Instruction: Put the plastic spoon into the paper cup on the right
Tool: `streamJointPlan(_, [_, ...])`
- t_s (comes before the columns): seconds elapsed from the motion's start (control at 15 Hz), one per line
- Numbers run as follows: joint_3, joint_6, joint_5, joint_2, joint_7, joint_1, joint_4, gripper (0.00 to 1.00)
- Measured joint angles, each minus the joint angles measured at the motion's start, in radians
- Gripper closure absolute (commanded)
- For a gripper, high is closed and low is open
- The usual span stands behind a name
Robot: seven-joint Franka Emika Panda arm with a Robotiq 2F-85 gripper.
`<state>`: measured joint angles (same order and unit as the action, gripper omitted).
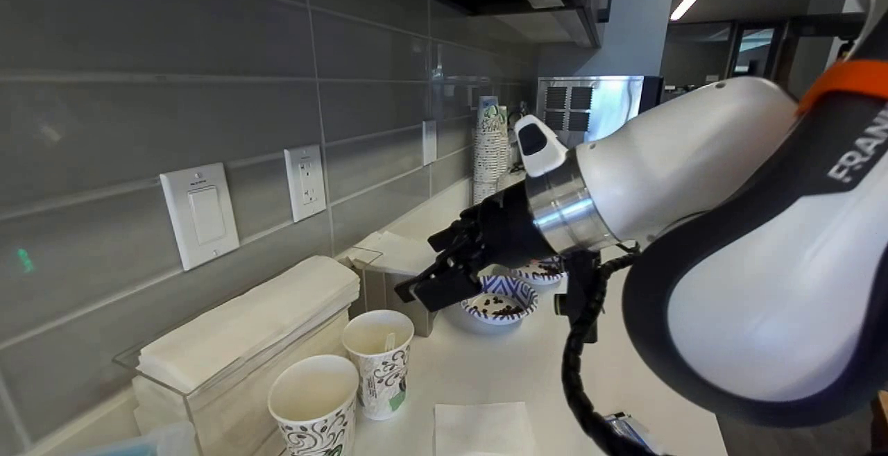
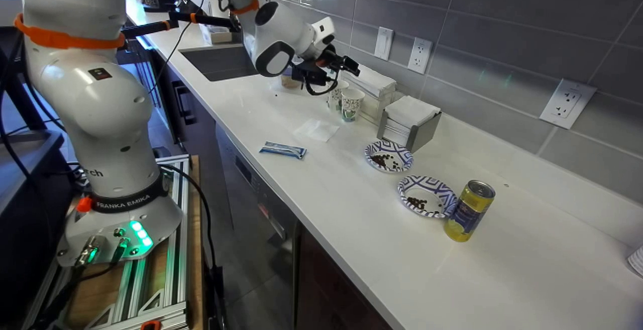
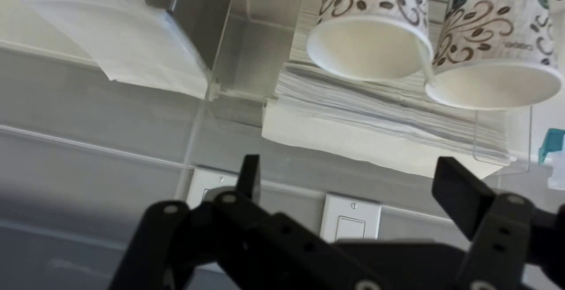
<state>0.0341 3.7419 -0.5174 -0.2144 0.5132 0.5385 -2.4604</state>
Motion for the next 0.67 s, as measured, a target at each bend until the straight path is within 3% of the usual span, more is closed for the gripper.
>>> streamJointPlan(0.33, [-0.004,-0.111,-0.413,0.201,0.246,0.115,-0.146,0.0])
streamJointPlan(0.67, [0.039,-0.168,-0.815,0.356,0.543,0.126,-0.294,0.0])
